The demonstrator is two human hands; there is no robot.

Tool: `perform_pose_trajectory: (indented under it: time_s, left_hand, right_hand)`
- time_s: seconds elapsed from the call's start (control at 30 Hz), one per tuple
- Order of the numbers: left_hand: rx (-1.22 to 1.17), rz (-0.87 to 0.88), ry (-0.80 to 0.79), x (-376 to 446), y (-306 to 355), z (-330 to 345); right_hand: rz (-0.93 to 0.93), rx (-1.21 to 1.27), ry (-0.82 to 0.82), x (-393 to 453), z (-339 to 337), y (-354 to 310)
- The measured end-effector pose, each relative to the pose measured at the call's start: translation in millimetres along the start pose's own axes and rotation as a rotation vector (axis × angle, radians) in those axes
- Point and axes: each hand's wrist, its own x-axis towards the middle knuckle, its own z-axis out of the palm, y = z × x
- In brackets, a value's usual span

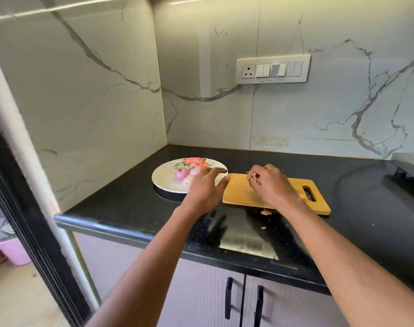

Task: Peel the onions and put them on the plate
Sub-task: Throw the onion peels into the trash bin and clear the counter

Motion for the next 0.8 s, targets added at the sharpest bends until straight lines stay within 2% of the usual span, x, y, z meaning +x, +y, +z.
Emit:
perform_pose_trajectory:
  time_s: [0.2,0.37,0.63,0.8]
  left_hand:
    - [-0.045,-0.009,-0.004,-1,6,6]
    - [-0.023,-0.026,0.035,-2,-1,-14]
    - [0.289,-0.107,0.235,-76,-78,-114]
    - [0.332,-0.174,0.346,-156,-141,-155]
  right_hand:
    - [0.044,0.080,-0.011,5,-7,-1]
    - [-0.012,0.157,0.017,18,-13,-35]
    - [-0.258,0.339,0.020,16,6,-165]
    - [-0.415,0.464,-0.024,-16,44,-259]
